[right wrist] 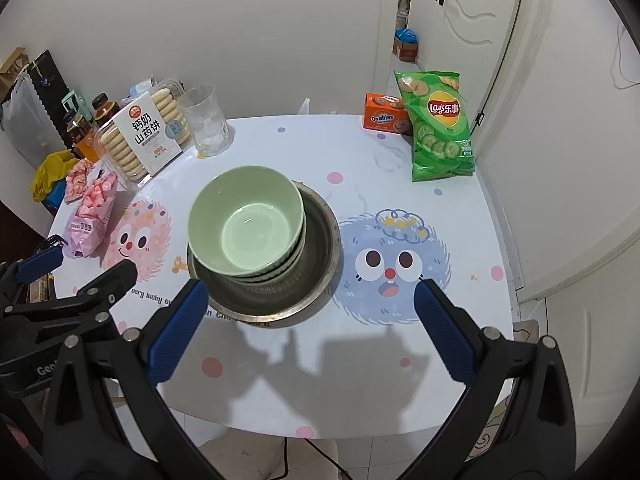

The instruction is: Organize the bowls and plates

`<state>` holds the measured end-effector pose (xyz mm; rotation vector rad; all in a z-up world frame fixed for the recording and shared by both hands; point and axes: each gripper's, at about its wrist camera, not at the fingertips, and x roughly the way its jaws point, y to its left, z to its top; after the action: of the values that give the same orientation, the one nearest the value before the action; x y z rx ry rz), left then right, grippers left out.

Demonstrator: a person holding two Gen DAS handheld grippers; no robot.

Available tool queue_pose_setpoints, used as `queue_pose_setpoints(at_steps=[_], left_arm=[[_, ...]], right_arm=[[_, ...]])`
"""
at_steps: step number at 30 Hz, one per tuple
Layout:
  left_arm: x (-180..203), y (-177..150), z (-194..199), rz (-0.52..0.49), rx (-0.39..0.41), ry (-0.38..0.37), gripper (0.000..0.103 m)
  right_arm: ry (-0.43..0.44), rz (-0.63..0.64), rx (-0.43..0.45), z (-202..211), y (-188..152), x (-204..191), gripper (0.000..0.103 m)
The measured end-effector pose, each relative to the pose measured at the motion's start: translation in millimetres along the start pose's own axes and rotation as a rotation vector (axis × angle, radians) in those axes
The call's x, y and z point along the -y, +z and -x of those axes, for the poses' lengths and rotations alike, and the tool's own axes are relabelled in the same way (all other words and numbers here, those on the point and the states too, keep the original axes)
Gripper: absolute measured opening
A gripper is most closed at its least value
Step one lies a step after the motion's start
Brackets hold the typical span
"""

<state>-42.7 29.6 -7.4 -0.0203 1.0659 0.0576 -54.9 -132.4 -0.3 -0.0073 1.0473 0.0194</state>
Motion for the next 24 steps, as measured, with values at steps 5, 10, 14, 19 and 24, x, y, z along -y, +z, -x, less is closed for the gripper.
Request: queue_pose_setpoints(at_steps=[5, 10, 14, 19, 24], left_arm=[[-0.4, 0.7, -0.8, 0.004, -0.001, -0.012, 0.103], [-1.1, 2.9, -2.3, 0.000, 0.003, -0.004, 0.103], [-1.8, 3.8, -3.4, 0.004, -0.002, -0.012, 0.103], [-1.6, 2.2, -3.0, 0.009, 0.003, -0.009, 0.103], [-2.1, 1.3, -3.4, 0.015, 0.000, -0.007, 0.103]], right_arm=[[-0.004, 0.001, 0.001, 0.0, 0.5, 0.6, 0.102], [-0.006, -0.009, 0.001, 0.1, 1.3, 2.7, 0.102], [-0.015, -0.019, 0.002, -0.3, 2.3, 4.6, 0.102], [-0.024, -0.029, -0.008, -3.7, 1.6, 8.1, 0.102], [-0.029, -0.038, -0.014, -5.6, 0.5, 9.9, 0.102]])
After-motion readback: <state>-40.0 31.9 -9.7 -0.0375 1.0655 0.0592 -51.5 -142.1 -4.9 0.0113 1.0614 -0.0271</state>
